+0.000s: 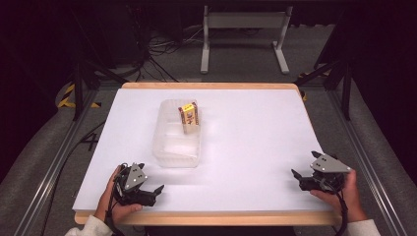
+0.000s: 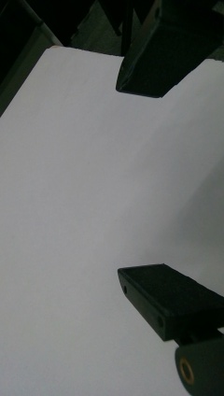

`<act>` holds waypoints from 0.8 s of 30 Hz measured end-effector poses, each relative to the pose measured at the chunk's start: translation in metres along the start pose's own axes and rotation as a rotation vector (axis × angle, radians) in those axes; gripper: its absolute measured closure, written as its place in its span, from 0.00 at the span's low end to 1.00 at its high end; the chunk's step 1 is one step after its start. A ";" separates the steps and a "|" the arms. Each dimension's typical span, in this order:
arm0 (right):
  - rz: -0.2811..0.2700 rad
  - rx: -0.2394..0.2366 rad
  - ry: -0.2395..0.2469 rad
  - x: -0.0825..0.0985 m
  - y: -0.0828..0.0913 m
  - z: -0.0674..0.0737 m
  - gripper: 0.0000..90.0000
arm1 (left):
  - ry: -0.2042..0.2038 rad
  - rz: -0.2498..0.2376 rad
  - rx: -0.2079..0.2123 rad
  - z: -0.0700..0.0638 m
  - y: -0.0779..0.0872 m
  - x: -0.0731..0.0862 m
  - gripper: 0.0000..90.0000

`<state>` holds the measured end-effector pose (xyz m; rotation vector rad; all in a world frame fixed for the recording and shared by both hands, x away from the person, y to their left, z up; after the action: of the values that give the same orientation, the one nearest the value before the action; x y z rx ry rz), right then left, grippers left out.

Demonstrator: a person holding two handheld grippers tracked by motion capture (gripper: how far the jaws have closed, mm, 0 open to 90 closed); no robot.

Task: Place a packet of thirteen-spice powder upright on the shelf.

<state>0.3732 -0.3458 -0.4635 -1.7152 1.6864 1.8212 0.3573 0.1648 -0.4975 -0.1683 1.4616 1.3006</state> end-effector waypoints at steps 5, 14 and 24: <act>0.010 0.005 -0.015 0.010 0.005 0.000 0.11 | -0.003 -0.003 -0.002 0.000 0.001 0.000 0.04; 0.023 0.019 -0.023 0.019 0.007 0.003 0.10 | -0.001 -0.006 -0.001 0.000 0.001 -0.001 0.04; 0.010 0.042 -0.034 0.019 0.008 0.002 0.09 | -0.003 -0.004 -0.004 0.000 0.002 -0.001 0.04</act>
<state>0.3598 -0.3583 -0.4733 -1.6529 1.7113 1.7949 0.3567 0.1653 -0.4960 -0.1714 1.4559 1.3001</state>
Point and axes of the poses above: each handheld gripper's, and its own axes: y roughly backward along the jaws, x roughly out of its underside, z roughly to its left, the point moved 7 cm from there along -y, roughly forward along the jaws, and after that the axes turned 8 degrees about -x, right-handed, at the moved point
